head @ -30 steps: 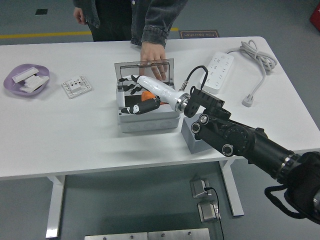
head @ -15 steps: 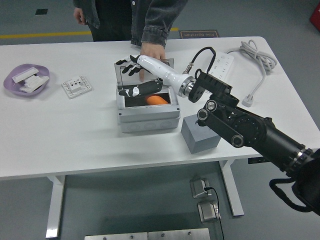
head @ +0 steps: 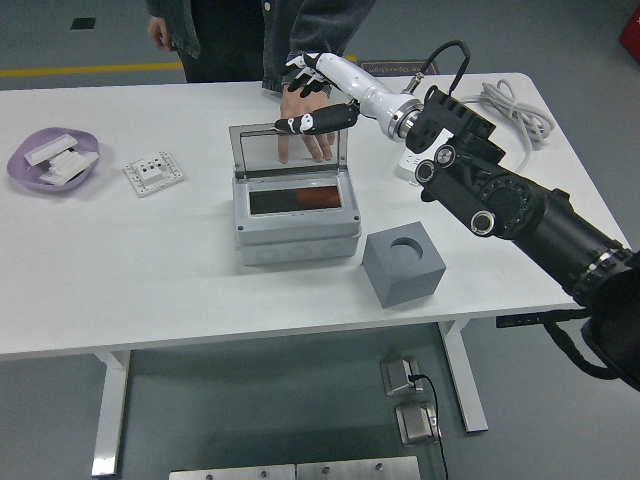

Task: Pick up the cylinder from the cube,place it in the box,flap close box

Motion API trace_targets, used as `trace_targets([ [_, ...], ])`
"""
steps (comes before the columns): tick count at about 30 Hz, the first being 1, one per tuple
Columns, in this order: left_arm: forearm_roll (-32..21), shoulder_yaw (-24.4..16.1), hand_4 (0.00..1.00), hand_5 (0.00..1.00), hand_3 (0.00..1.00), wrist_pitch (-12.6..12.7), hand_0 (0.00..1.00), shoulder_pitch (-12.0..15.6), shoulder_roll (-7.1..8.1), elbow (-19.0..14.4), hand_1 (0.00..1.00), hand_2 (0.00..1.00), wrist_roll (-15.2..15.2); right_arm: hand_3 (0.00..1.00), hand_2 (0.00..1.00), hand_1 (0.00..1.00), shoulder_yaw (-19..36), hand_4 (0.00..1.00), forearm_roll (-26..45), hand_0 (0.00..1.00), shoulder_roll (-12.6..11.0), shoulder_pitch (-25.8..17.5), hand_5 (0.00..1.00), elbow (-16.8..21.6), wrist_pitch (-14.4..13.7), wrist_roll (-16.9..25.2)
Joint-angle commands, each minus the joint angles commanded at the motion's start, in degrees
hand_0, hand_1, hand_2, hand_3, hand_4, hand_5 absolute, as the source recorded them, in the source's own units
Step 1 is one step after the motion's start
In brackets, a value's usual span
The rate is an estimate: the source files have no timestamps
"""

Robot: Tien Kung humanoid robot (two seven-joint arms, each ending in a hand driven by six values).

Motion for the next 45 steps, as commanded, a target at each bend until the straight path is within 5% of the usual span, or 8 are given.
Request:
trace_targets([
  [7,-1.6,1.6,0.662,0.252,0.623,-0.1,0.630,-0.5,0.24,0.0,0.639,0.607,-0.3,0.785,0.672,0.641,-2.2,0.913,2.1,0.739,1.2,-0.9,0.386,-7.6,-0.3,1.1],
  [18,-2.5,2.6,0.662,0.252,0.623,-0.2,0.630,-0.4,0.13,0.0,0.640,0.606,-0.7,0.782,0.672,0.640,-3.0,0.913,3.2,0.748,1.2,-1.1,0.392,-7.1,-0.9,1.5],
  [45,-2.9,2.7,0.663,0.253,0.623,-0.1,0.630,1.2,-1.45,0.0,0.640,0.607,-1.1,0.776,0.667,0.630,-9.2,0.903,0.1,0.732,-5.6,-8.7,0.408,14.0,-2.2,-1.6],
])
